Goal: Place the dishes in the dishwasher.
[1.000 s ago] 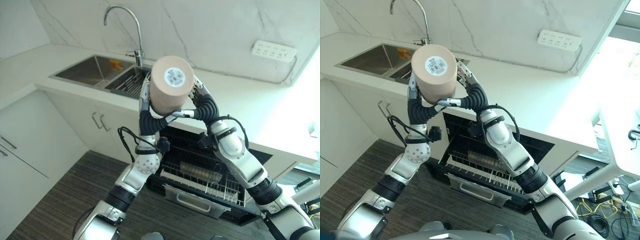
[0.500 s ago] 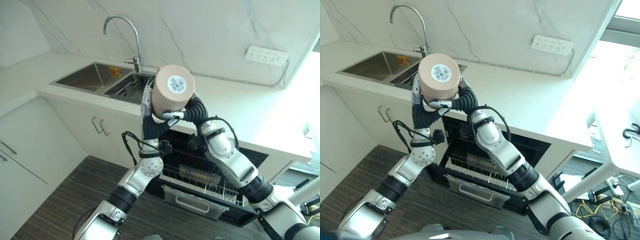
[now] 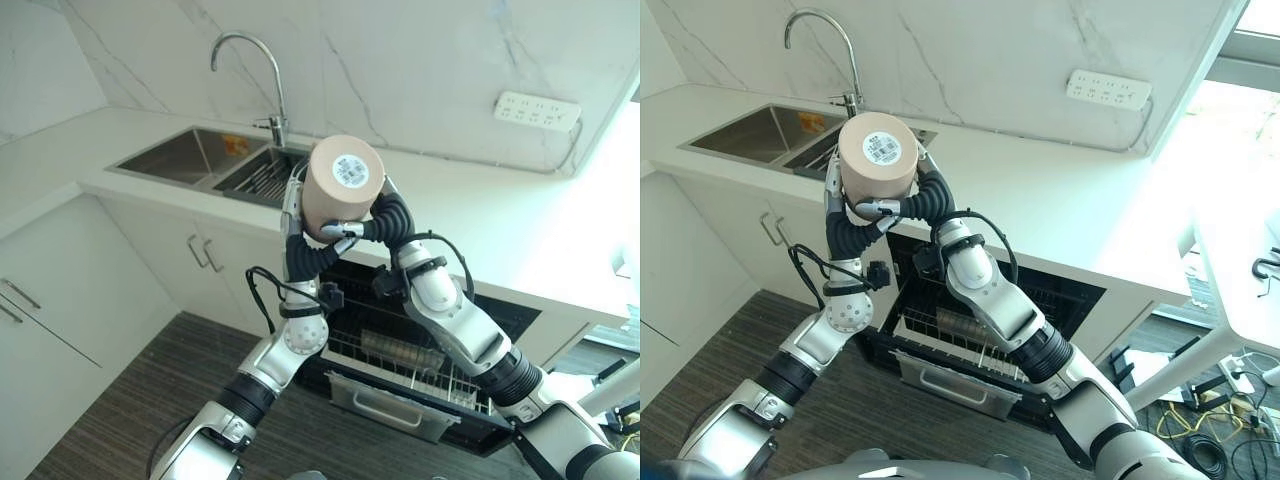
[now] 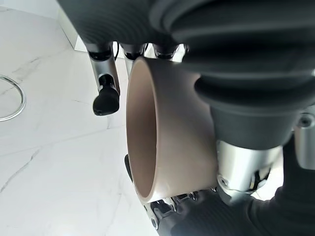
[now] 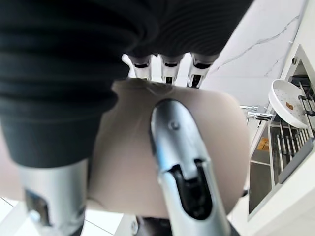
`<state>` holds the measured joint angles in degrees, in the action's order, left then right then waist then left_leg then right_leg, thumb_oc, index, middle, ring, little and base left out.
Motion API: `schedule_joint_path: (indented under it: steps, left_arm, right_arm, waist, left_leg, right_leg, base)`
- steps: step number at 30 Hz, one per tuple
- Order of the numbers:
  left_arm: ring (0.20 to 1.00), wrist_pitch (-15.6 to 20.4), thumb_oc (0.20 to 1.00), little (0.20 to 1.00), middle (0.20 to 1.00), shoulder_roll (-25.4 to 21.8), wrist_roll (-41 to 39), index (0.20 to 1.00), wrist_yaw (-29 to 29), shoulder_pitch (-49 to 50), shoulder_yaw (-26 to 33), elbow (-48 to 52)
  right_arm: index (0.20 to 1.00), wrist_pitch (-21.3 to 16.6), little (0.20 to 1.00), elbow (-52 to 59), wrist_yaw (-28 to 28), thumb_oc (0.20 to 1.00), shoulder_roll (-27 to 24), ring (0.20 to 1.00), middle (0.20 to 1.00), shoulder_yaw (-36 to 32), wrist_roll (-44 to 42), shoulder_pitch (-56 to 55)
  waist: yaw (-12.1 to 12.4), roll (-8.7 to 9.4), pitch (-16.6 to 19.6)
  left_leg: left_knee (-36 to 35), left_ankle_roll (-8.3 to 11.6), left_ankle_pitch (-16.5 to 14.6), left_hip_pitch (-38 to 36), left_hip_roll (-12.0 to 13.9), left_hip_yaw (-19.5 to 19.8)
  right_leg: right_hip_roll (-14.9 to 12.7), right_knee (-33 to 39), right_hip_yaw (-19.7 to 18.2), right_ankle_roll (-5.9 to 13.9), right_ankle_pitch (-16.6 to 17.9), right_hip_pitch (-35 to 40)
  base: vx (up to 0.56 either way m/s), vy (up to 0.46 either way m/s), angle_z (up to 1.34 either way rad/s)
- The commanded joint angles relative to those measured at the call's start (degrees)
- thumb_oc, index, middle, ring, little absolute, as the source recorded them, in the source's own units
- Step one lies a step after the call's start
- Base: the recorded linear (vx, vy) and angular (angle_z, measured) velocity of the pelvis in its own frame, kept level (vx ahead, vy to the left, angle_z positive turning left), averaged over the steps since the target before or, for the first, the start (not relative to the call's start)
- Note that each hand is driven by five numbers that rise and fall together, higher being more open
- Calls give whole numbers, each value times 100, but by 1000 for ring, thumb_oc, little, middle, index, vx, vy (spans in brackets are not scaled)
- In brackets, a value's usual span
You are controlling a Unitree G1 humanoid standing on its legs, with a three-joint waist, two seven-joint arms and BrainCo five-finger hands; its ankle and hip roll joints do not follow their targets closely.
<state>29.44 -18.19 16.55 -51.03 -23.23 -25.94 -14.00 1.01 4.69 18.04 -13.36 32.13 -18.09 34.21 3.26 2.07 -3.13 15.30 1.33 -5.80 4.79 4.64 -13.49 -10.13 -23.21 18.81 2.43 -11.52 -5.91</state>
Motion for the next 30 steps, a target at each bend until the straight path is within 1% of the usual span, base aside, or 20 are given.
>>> schedule_joint_path:
  steps: [1,16,25,26,27,28,29,30]
  left_arm:
    - [200,100,200,200,200,64,172,200,-39,-576,-339,-37]
    - [200,139,200,200,200,119,196,200,-66,-581,-437,-101]
    - [200,162,200,200,200,129,217,200,-79,-616,-544,-136]
    - [200,162,200,200,200,133,212,200,-70,-628,-565,-140]
    - [200,171,200,200,200,128,200,200,-55,-634,-572,-146]
    - [200,160,200,200,200,133,196,200,-47,-649,-587,-152]
    - [200,186,200,200,200,142,206,200,-42,-654,-604,-185]
    - [200,203,200,200,200,145,210,200,-45,-656,-613,-206]
  right_arm:
    - [1000,-398,1000,169,131,1000,273,1000,1000,-69,33,810]
    - [1000,-441,1000,139,146,1000,441,1000,1000,21,-108,887]
    - [1000,-447,1000,4,-166,1000,545,1000,1000,190,-431,909]
    - [884,-492,884,-42,-218,884,570,884,884,230,-473,925]
    - [715,-531,715,-77,-284,715,581,715,715,250,-480,934]
    - [482,-579,482,-107,-315,482,613,482,482,286,-434,954]
    - [200,-645,200,-129,-357,200,631,200,200,317,-361,983]
    - [200,-659,200,-140,-374,200,639,200,200,331,-332,996]
  waist:
    - [87,134,-92]
    - [138,130,-142]
    - [178,135,-151]
    - [192,140,-156]
    - [201,145,-161]
    - [211,149,-163]
    - [224,154,-170]
    - [227,154,-170]
  left_leg:
    - [189,135,-789,-194,-8,406]
    - [189,108,-801,-199,-34,447]
    - [189,103,-799,-189,-52,486]
    - [189,99,-802,-188,-58,492]
    - [189,96,-806,-186,-60,494]
    - [189,91,-806,-184,-62,495]
    - [189,89,-809,-184,-64,502]
    - [189,86,-811,-185,-68,505]
  right_leg:
    - [-136,602,-305,542,312,372]
    - [-139,602,-289,518,298,396]
    - [-141,602,-278,512,288,406]
    - [-143,602,-272,513,288,407]
    - [-145,602,-263,512,286,407]
    - [-146,602,-260,510,286,407]
    - [-145,602,-253,508,285,410]
    - [-143,602,-256,507,283,411]
  base:
    - [0,0,0]
    - [0,0,0]
    - [0,0,0]
    - [0,0,0]
    - [0,0,0]
    - [0,0,0]
    - [0,0,0]
    - [3,-16,3]
